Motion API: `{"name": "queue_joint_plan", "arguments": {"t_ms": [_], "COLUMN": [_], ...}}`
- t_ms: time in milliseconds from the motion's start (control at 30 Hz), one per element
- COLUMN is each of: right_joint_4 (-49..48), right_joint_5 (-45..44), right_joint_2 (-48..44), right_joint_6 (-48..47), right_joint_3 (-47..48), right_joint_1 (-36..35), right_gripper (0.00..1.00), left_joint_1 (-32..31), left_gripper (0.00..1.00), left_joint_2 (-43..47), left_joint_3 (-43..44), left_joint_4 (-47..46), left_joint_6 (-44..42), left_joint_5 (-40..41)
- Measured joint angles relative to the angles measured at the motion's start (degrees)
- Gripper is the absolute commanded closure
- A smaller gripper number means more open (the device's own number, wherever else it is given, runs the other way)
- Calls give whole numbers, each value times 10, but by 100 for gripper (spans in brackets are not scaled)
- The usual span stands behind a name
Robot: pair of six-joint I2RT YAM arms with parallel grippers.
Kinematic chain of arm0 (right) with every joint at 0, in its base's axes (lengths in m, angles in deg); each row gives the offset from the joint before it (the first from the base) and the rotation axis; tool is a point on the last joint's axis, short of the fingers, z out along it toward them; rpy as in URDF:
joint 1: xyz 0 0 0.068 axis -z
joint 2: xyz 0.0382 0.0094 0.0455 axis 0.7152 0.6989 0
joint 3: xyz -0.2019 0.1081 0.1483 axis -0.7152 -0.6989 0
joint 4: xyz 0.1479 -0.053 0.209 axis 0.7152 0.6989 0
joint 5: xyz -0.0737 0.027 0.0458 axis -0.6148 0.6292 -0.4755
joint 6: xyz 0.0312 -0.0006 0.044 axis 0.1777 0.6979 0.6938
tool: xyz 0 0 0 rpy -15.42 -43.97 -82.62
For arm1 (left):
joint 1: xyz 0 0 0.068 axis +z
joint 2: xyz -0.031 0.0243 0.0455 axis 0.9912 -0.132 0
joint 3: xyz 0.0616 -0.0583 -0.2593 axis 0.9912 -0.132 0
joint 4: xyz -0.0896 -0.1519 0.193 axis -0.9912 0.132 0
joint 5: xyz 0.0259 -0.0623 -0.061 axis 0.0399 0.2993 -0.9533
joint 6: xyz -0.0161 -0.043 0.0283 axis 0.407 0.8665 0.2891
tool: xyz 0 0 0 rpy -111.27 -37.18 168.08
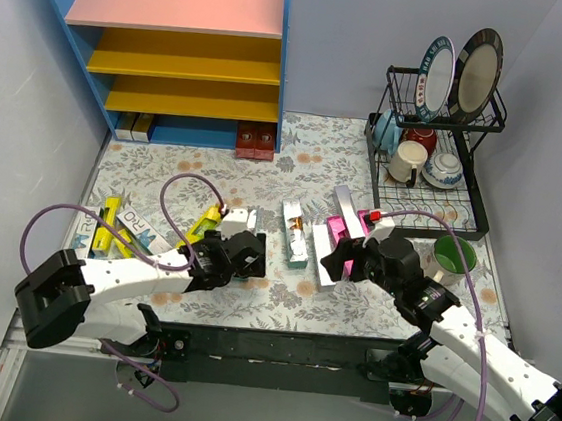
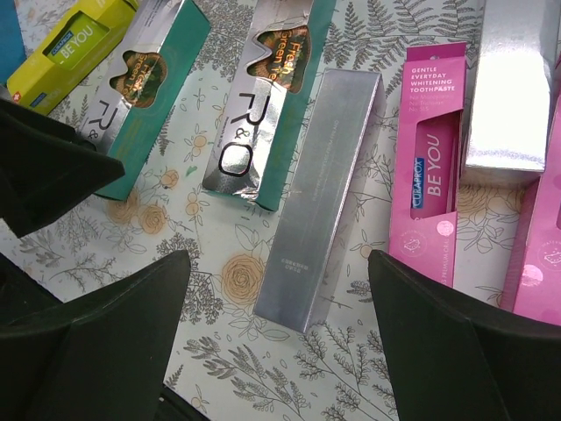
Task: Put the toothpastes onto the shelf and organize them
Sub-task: Pick up the toothpaste from the center of the board.
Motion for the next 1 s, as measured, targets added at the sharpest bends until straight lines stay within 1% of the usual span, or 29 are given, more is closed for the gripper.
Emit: {"name": "queue_joint_plan", "arguments": {"t_ms": [167, 400, 433, 500, 533, 667, 767, 867, 1000], "right_joint_4": [-7, -13, -14, -19, -21, -21, -22, -22, -21], "right_joint_5": [3, 6, 7, 7, 7, 7, 7, 7, 7], "right_joint_2": [-1, -4, -4, -4, -4, -5, -9, -13, -12], "right_joint_6": [0, 1, 2, 2, 2, 2, 2, 0, -4], "right_joint_3": [-9, -10, -11, -15, -17, -21, -22, -22, -22], "right_joint_1": [0, 0, 0, 0, 0, 0, 0, 0, 0], "right_gripper": [10, 11, 11, 11, 11, 11, 11, 11, 11], "left_joint_1": [-7, -13, -16, -23, -26, -31, -31, -21, 33], "left_gripper": [17, 36, 42, 49, 56, 70, 73, 73, 71], "left_joint_2": [-30, -68, -77, -84, -84, -83, -82, -79, -63], "left_joint_3": [-12, -16, -16, -15, -15, -9, 15, 60, 125], "left_joint_4": [10, 9, 8, 6, 6, 14, 37, 58, 57], "left_joint_6": [48, 73, 75, 77, 79, 78, 68, 38, -33], "left_joint_5": [37, 51, 51, 58, 59, 58, 57, 55, 38]}}
